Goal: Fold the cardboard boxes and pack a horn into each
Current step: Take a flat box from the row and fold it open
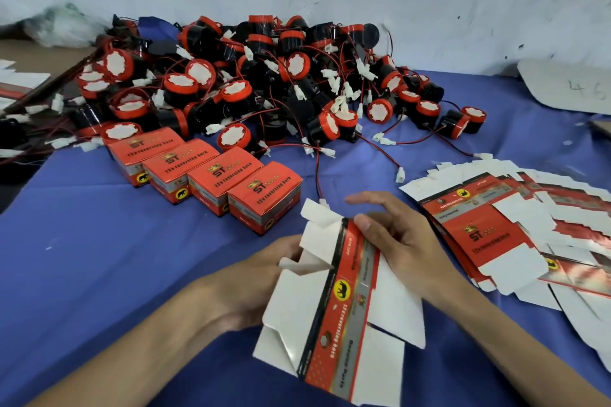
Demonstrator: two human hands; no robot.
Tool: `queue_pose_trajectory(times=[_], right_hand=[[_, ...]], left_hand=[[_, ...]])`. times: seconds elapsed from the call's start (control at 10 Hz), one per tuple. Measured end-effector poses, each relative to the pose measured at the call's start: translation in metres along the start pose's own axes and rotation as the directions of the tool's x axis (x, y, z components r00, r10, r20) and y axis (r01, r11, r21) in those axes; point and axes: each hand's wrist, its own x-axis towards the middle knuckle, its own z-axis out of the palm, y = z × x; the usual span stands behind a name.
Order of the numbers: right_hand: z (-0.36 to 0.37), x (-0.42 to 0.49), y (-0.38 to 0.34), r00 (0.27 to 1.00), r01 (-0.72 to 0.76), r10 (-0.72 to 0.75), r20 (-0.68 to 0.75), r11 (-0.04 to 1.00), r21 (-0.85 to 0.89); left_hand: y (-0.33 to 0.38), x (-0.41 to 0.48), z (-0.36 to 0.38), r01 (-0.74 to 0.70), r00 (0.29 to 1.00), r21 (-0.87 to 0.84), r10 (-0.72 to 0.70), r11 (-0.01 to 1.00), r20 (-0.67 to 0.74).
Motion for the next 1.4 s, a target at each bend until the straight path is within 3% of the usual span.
queue_pose_trajectory(times=[0.1,0.2,0.3,0.4,0.5,0.6,0.7,0.8,0.9,1.0,1.1,1.2,1.4], right_hand=[[-0.01,-0.002,-0.006,0.969,0.234,-0.177,0.175,0.883,-0.406],[-0.005,-0.006,-0.015,0.961,0.2,-0.062,0.269,0.828,-0.523],[0.005,-0.009,-0.017,0.963,0.13,0.039,0.267,0.798,-0.588],[0.007,-0.008,-0.016,0.967,0.042,0.096,0.235,0.851,-0.524],[0.012,-0.008,-0.014,0.97,-0.023,0.135,0.201,0.876,-0.482],[0.02,-0.008,-0.014,0.967,0.009,0.117,0.227,0.872,-0.489],[0.018,-0.007,-0.016,0.985,-0.028,0.087,0.151,0.934,-0.357],[0.014,-0.006,-0.02,0.996,-0.076,0.08,0.032,0.992,-0.103],[0.013,-0.006,-0.019,0.991,-0.115,0.125,-0.042,0.976,0.183],[0.02,-0.008,-0.013,0.979,-0.165,0.192,-0.068,0.943,0.288],[0.033,-0.012,-0.011,0.972,-0.141,0.194,-0.129,0.93,0.338],[0.038,-0.015,-0.01,0.965,-0.086,0.175,-0.197,0.917,0.39],[0.042,-0.015,-0.004,0.957,0.024,0.115,-0.268,0.885,0.465]], left_hand=[[0.023,-0.006,0.005,-0.108,0.993,0.057,0.106,0.992,0.042],[0.026,-0.008,0.004,-0.171,0.985,0.196,0.168,0.966,0.033],[0.022,-0.005,0.006,-0.201,0.979,0.362,0.203,0.91,0.032],[0.018,-0.004,0.004,-0.228,0.972,0.48,0.23,0.847,0.056],[0.013,0.001,0.002,-0.283,0.959,0.388,0.259,0.877,0.115],[0.011,0.004,-0.001,-0.22,0.974,0.306,0.191,0.926,0.122],[0.008,0.008,-0.007,-0.11,0.994,0.203,0.106,0.973,0.03],[0.012,0.005,-0.016,-0.024,0.994,-0.119,0.011,0.993,-0.112],[0.031,0.005,-0.012,-0.176,0.979,-0.4,0.116,0.899,-0.17],[0.026,0.002,0.01,-0.355,0.908,-0.15,0.303,0.923,-0.29],[0.008,-0.004,0.026,-0.455,0.832,0.064,0.45,0.888,-0.324],[0.003,-0.005,0.024,-0.489,0.744,0.098,0.473,0.867,-0.472],[0.003,-0.002,0.025,-0.516,0.694,0.206,0.547,0.831,-0.469]])
